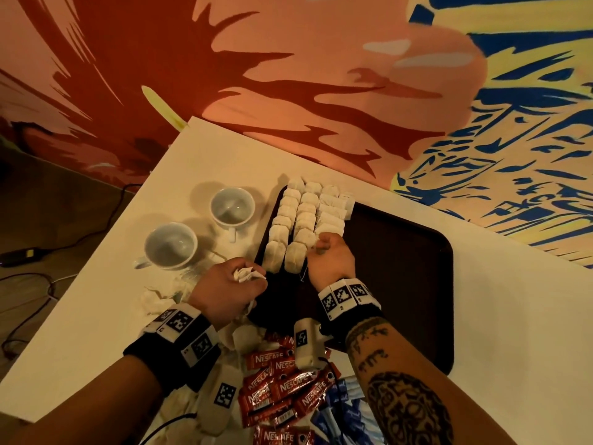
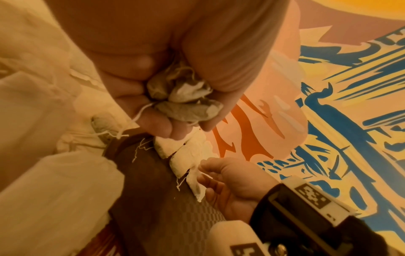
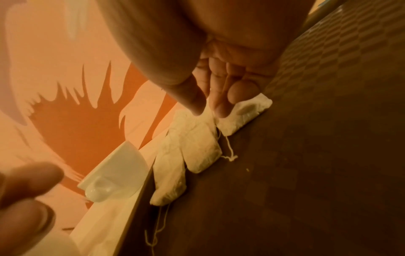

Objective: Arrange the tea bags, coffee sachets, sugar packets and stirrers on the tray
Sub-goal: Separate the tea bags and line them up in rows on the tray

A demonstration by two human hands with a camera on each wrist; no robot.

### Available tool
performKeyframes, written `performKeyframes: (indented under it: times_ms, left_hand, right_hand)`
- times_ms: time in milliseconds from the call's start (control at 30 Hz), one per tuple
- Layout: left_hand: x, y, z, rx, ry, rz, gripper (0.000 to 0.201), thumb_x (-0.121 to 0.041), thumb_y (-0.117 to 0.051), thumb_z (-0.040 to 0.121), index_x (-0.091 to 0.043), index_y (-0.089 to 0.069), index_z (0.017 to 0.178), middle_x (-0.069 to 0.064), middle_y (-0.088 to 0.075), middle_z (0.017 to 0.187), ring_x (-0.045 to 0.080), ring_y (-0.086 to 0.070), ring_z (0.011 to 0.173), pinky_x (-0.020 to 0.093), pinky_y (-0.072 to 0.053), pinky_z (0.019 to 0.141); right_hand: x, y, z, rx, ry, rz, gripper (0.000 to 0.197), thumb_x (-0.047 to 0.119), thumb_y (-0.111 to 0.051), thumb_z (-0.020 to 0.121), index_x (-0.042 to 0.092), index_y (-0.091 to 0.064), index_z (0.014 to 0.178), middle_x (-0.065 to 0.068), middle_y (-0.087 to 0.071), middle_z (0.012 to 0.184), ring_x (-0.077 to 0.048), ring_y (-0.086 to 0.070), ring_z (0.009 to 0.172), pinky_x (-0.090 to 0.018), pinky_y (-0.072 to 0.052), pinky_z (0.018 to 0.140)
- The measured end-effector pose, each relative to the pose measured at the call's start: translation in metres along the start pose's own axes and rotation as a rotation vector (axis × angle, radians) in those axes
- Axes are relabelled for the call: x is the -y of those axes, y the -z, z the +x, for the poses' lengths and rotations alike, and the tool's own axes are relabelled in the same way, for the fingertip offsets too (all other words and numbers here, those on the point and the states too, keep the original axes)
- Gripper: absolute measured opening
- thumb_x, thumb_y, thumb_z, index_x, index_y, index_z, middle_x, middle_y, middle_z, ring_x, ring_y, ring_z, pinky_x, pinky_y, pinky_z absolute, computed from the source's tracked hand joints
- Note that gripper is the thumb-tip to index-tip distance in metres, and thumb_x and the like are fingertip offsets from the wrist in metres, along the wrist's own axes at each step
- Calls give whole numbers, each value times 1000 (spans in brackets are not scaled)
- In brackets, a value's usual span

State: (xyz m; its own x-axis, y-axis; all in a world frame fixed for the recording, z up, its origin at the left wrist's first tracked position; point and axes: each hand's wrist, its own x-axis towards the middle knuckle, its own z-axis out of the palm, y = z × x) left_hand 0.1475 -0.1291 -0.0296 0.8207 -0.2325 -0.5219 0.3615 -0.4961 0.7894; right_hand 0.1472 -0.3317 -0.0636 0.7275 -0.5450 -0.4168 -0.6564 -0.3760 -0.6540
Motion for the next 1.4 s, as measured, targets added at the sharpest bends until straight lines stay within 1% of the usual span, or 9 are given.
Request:
performKeyframes:
  times_ms: [333, 467, 600, 767, 967, 1133, 1233, 1300, 1400]
  left_hand:
    - [-6, -5, -4, 31, 53, -160, 15, -37, -72, 65, -36, -72, 80, 1, -74, 72, 27, -72, 76, 46, -59, 80]
    - [-12, -9, -4, 23, 122, -356, 18, -15, -75, 81, -12, -70, 98, 16, -72, 72, 31, -71, 68, 48, -59, 76]
    - [-19, -12, -4, 13, 152, -442, 14, -4, -67, 89, -2, -65, 103, 19, -68, 69, 28, -69, 66, 47, -58, 76]
    - [-16, -16, 0, 4, 147, -420, 15, -3, -69, 87, -3, -67, 102, 18, -69, 70, 30, -69, 68, 54, -56, 81]
    - [-11, -19, -3, -1, 150, -437, 13, -6, -71, 86, -8, -69, 99, 19, -71, 77, 31, -70, 70, 51, -58, 77]
    - [-20, -24, -2, -26, 236, -666, 11, -3, -59, 92, -2, -62, 103, 22, -64, 90, 30, -67, 74, 47, -59, 74]
    - [-29, -29, 0, 32, 242, -848, 22, -1, -56, 91, 4, -60, 112, 37, -61, 111, 38, -66, 87, 44, -60, 71]
    - [-35, -34, -3, 68, 210, -899, 21, 2, -56, 93, 0, -61, 113, 31, -67, 105, 36, -69, 90, 43, -61, 75]
    - [-41, -43, -7, 49, 168, -855, 19, -3, -63, 92, -10, -63, 110, 17, -72, 96, 28, -72, 80, 35, -60, 62]
  right_hand:
    - [7, -3, -1, 58, 26, -3, 43, 18, -57, 93, 20, -54, 135, 5, -65, 125, -17, -60, 116, -18, -38, 85]
    - [2, 1, -1, 38, 15, 20, 42, 14, -56, 92, 18, -54, 133, 3, -66, 119, -17, -62, 108, -22, -45, 84]
    - [1, 0, 1, 62, 137, -101, 48, 14, -57, 92, 25, -50, 138, -3, -49, 135, -20, -57, 116, -23, -43, 93]
    - [12, -2, 14, 272, 337, -401, 60, 15, -54, 94, 25, -38, 151, 0, -23, 158, -23, -40, 140, -27, -33, 115]
    - [18, 0, 18, 241, 304, -473, 54, 19, -54, 95, 21, -41, 148, -5, -29, 153, -27, -47, 133, -33, -41, 110]
    - [23, 17, -7, 113, 314, -244, 41, 25, -57, 96, 20, -53, 136, -4, -44, 140, -21, -58, 116, -28, -46, 100]
    - [18, 22, -41, 256, 334, 74, 18, 33, -68, 92, 26, -66, 109, 5, -67, 109, -12, -64, 98, -34, -52, 95]
    - [11, 24, -63, 383, 325, 209, 21, 39, -75, 84, 34, -65, 102, 8, -69, 99, -10, -66, 92, -36, -56, 89]
    - [-2, 27, -78, 363, 346, 303, 31, 36, -80, 78, 42, -61, 101, 9, -71, 97, -6, -68, 90, -34, -58, 84]
